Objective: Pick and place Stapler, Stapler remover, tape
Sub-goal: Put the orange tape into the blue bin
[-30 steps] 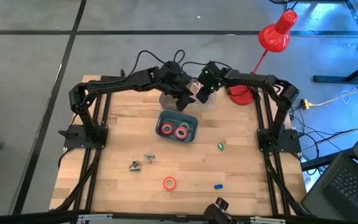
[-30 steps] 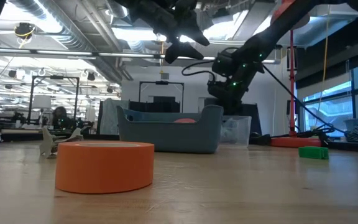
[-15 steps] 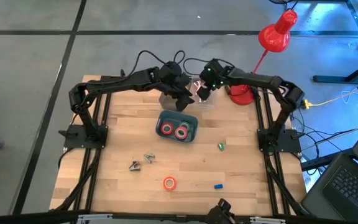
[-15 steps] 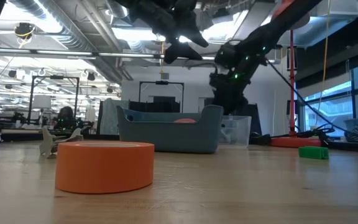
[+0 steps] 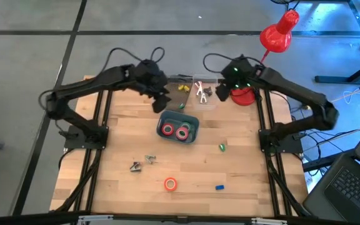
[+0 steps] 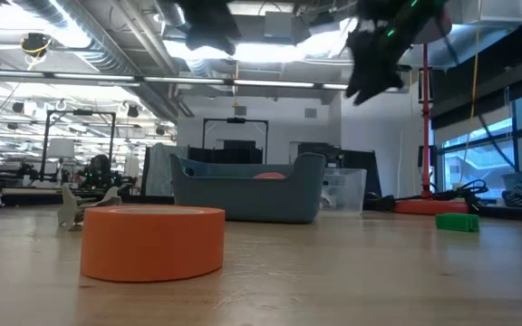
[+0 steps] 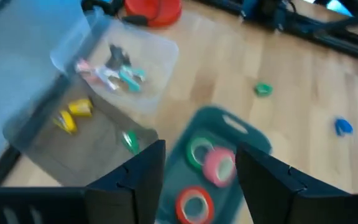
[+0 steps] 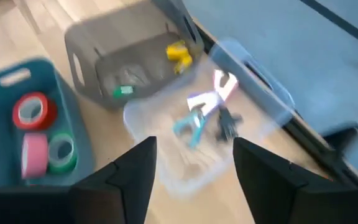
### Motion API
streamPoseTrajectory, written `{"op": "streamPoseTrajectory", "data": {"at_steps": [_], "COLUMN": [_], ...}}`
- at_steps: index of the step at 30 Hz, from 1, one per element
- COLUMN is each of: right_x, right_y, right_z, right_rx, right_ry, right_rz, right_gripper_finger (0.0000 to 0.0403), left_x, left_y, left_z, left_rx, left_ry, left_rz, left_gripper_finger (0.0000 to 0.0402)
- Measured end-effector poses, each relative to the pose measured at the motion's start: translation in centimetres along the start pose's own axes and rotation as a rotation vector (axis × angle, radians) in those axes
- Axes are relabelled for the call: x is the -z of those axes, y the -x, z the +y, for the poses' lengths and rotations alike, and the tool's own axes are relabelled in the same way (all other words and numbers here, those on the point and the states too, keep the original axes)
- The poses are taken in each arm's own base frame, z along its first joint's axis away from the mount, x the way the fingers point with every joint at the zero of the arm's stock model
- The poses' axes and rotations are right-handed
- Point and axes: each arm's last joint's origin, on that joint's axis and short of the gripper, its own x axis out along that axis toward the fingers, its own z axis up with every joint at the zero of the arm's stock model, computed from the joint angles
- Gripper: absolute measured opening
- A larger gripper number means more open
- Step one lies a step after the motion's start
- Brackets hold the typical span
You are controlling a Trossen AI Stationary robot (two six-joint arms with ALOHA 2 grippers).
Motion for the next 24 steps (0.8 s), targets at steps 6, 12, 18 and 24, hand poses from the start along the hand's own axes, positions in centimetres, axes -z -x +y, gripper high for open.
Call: {"op": "streamPoseTrajectory", "data": {"at_steps": [6,12,18,24], "right_x": [3.0,5.3,6.4,7.0], "right_y": [4.7,7.6,9.0,9.4], "right_z": [1.5,2.0,2.1,2.7], "right_rx": [0.086,0.099,0.12,0.08], "right_ry": [-0.06,-0.138,-0.158,-0.156], "right_rz": [0.066,0.113,0.12,0.149], "right_gripper_finger": [0.0206,0.0206,0.0206,0.0206], "left_x": [5.7,11.0,14.8,16.7], "left_y": [2.1,3.3,3.4,1.5], "left_z": [-1.3,-2.9,-4.9,-8.4], "left_rx": [0.039,0.111,0.184,0.33], "left_ry": [0.125,0.311,0.39,0.342], "left_rz": [0.059,0.083,0.172,0.191], "left_gripper_finger": [0.0173,0.0169,0.0169,0.0169]}}
